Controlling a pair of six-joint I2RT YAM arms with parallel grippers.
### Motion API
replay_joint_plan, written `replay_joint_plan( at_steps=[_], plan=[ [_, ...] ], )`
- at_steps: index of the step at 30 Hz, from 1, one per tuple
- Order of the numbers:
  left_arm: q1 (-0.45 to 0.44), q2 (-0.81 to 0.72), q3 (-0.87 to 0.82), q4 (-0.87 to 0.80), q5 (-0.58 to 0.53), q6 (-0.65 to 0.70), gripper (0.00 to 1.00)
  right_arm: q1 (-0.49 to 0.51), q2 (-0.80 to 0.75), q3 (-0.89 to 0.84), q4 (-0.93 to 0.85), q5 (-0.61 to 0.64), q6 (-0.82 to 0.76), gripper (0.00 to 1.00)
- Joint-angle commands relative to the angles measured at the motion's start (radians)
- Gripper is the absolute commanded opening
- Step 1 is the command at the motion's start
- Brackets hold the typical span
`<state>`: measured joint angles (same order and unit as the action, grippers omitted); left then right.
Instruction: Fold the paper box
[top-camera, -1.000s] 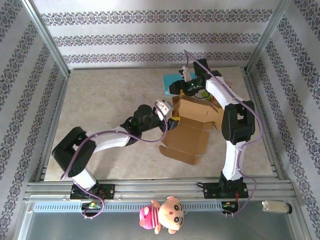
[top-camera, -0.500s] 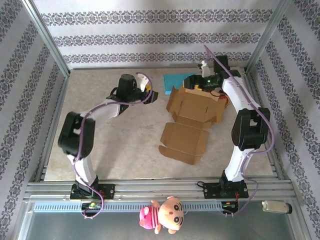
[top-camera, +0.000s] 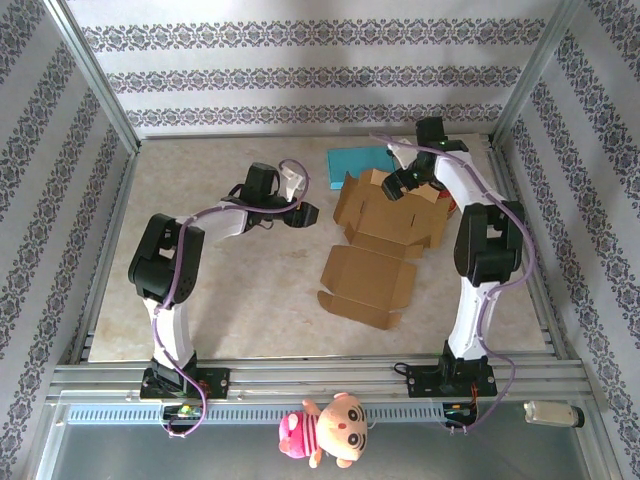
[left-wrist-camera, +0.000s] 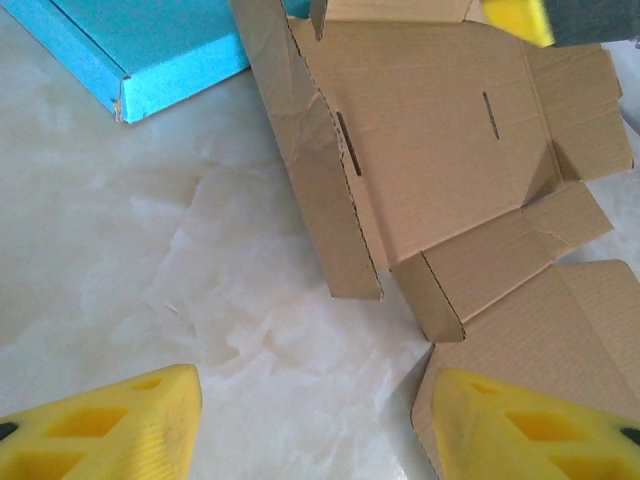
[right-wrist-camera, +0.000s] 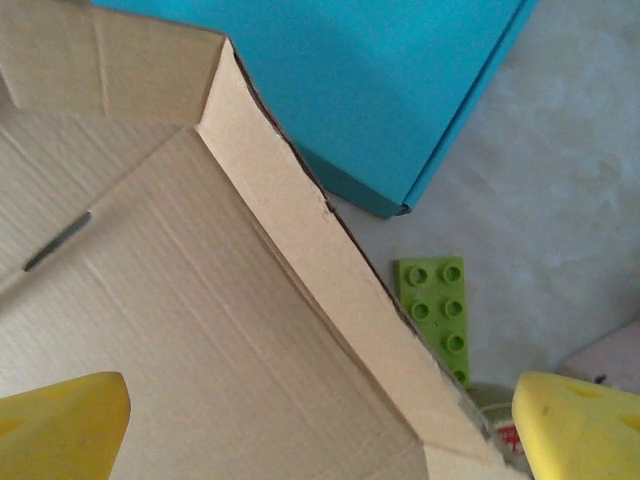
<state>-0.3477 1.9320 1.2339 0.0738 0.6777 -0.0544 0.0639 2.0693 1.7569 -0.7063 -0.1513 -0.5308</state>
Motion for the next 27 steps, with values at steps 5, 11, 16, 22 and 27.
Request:
replay_joint_plan(
  at_steps=[5,11,16,22,27],
  plan=[
    [-0.004,-0.042,-0.015,0.037,0.038,-0.014,0.63,0.001,0.182,0.227,-0.17,0.108,-0.193,0.93],
    [-0.002,-0.024,-0.004,0.026,0.03,-0.003,0.63,0.013,0.208,0.287,-0.202,0.135,-0.216,0.55],
    [0.02,-0.013,0.039,-0.043,0.005,0.025,0.63,0.045,0.145,0.263,-0.181,0.229,-0.263,0.09],
    [0.092,-0.013,0.098,-0.083,-0.022,0.035,0.63,0.155,-0.109,-0.085,0.153,0.421,-0.433,0.06],
    [0.128,0.018,0.148,-0.111,-0.12,0.031,0.63,0.258,-0.276,-0.374,0.548,0.592,-0.602,0.08]
  ],
)
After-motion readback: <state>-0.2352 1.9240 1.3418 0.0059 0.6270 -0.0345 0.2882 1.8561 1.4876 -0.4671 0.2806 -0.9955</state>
